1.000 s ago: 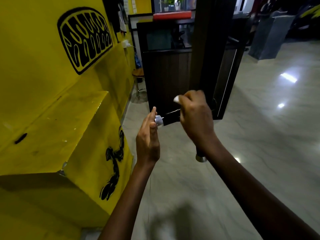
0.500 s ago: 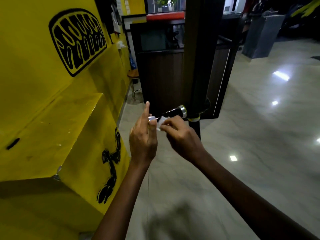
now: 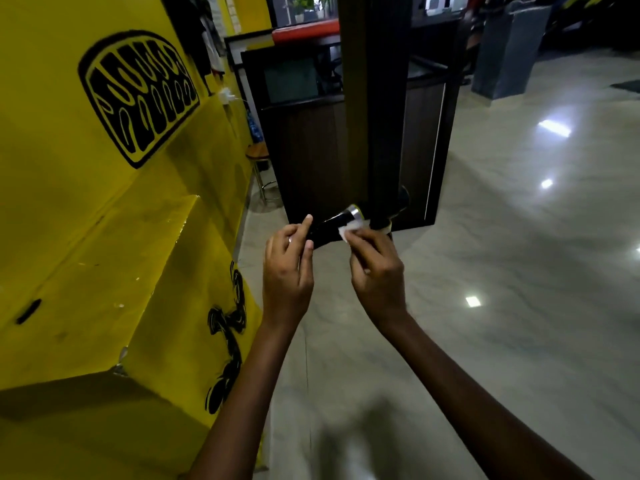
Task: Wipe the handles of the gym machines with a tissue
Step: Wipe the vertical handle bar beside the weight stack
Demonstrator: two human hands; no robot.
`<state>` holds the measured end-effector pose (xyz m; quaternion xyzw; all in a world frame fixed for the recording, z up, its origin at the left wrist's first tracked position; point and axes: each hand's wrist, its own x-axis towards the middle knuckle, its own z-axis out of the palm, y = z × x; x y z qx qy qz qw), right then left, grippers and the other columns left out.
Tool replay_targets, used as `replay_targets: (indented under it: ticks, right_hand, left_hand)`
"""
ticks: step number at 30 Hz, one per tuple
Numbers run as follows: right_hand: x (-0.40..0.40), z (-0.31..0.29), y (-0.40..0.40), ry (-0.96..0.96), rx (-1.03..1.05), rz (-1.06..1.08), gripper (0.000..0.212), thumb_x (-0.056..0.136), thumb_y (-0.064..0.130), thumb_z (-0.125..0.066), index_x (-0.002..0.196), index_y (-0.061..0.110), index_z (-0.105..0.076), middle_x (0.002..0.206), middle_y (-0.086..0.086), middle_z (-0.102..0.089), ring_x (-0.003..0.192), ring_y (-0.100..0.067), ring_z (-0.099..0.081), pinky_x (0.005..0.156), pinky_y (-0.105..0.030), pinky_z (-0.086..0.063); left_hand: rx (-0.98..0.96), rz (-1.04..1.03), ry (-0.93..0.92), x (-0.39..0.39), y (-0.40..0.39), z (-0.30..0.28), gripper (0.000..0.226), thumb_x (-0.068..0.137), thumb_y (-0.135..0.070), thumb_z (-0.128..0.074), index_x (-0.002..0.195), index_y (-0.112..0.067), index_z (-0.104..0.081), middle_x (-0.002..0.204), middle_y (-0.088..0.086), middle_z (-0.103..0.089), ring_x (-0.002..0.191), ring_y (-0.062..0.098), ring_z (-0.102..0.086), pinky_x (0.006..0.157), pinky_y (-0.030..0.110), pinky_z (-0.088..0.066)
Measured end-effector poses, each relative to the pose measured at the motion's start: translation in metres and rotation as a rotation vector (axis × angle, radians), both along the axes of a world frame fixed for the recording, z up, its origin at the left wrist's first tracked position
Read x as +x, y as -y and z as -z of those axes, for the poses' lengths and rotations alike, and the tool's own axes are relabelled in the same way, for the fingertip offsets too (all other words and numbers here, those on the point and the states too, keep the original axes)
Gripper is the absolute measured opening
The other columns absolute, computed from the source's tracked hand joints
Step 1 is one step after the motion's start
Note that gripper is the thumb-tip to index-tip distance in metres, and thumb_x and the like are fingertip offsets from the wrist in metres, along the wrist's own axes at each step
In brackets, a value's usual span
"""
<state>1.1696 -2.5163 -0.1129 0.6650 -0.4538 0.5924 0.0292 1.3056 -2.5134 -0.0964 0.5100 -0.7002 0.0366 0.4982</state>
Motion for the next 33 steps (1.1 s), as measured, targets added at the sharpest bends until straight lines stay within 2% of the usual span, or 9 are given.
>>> replay_targets:
  ticks: [4,6,9,12,17,19,22,27,33]
  right_hand:
    - [0.011,-0.005,-0.006,0.798,0.383,-0.086,0.024,0.085,0.000,-0.063,0.098,0.019,-0.067,0.098,-0.003,-0.070,0.091,-0.004,-0.065,0.083,-0.023,-0.054]
    - [0.019,-0.015,-0.003,1.009,0.518,-0.114,0.020,0.085,0.002,-0.063,0.090,0.021,-0.066,0.092,0.000,-0.069,0.084,-0.002,-0.065,0.078,-0.018,-0.053]
    - [0.042,-0.023,-0.014,0.936,0.534,-0.239,0.025,0.083,-0.002,-0.063,0.082,0.023,-0.061,0.085,0.003,-0.064,0.081,-0.005,-0.063,0.076,-0.019,-0.053]
    - [0.050,-0.017,-0.026,0.821,0.537,-0.313,0.025,0.083,-0.003,-0.063,0.082,0.022,-0.062,0.082,0.003,-0.064,0.080,-0.006,-0.063,0.077,-0.022,-0.054]
    - [0.037,-0.027,-0.005,1.211,0.555,-0.177,0.022,0.083,-0.005,-0.062,0.078,0.016,-0.059,0.080,0.000,-0.063,0.075,-0.008,-0.061,0.077,-0.025,-0.052]
    - [0.046,-0.029,-0.006,1.193,0.589,-0.230,0.023,0.083,-0.007,-0.060,0.077,0.015,-0.058,0.082,-0.004,-0.062,0.078,-0.012,-0.060,0.079,-0.030,-0.053]
    - [0.062,-0.028,-0.016,1.223,0.673,-0.397,0.023,0.085,-0.009,-0.055,0.076,0.012,-0.055,0.078,-0.006,-0.057,0.071,-0.013,-0.057,0.065,-0.024,-0.053]
    - [0.061,-0.026,-0.024,1.198,0.838,-0.648,0.021,0.088,-0.006,-0.053,0.075,0.011,-0.053,0.077,-0.007,-0.058,0.076,-0.017,-0.058,0.066,-0.025,-0.051]
    - [0.028,-0.040,-0.017,1.234,0.687,-0.346,0.019,0.082,-0.004,-0.063,0.085,0.014,-0.061,0.081,-0.002,-0.065,0.078,-0.012,-0.065,0.076,-0.027,-0.055]
  left_hand:
    - [0.017,0.017,-0.094,-0.004,-0.002,0.000,0.041,0.097,-0.026,-0.036,0.133,-0.012,-0.053,0.109,0.005,-0.053,0.099,0.017,-0.051,0.080,0.045,-0.050]
    - [0.026,0.005,-0.083,-0.003,-0.002,0.000,0.042,0.097,-0.028,-0.036,0.131,-0.012,-0.054,0.109,0.005,-0.055,0.100,0.012,-0.048,0.083,0.040,-0.047]
    - [0.033,-0.011,-0.051,-0.001,-0.002,-0.001,0.043,0.096,-0.028,-0.035,0.129,-0.012,-0.056,0.109,0.004,-0.056,0.101,0.005,-0.043,0.087,0.028,-0.036]
    - [0.037,0.013,-0.047,0.001,-0.002,-0.002,0.042,0.096,-0.028,-0.035,0.129,-0.012,-0.056,0.111,0.004,-0.057,0.102,0.007,-0.046,0.086,0.030,-0.039]
    - [0.052,0.075,-0.100,0.003,-0.004,-0.007,0.040,0.095,-0.024,-0.040,0.127,-0.009,-0.058,0.110,-0.004,-0.054,0.102,0.017,-0.054,0.081,0.049,-0.051]
    - [0.055,0.084,-0.111,0.004,-0.005,-0.010,0.037,0.095,-0.020,-0.043,0.126,-0.008,-0.059,0.109,-0.008,-0.051,0.101,0.010,-0.053,0.083,0.052,-0.051]
    - [0.054,0.097,-0.104,0.006,-0.005,-0.013,0.034,0.094,-0.014,-0.046,0.123,-0.005,-0.061,0.106,-0.008,-0.052,0.099,-0.002,-0.047,0.088,0.058,-0.048]
    - [0.030,0.078,-0.080,0.007,-0.005,-0.013,0.032,0.094,-0.013,-0.046,0.121,-0.004,-0.062,0.109,0.009,-0.064,0.099,-0.003,-0.046,0.088,0.057,-0.048]
    - [0.029,0.079,-0.100,0.002,-0.004,-0.009,0.039,0.095,-0.022,-0.040,0.123,-0.003,-0.060,0.110,0.010,-0.060,0.101,0.025,-0.057,0.079,0.043,-0.052]
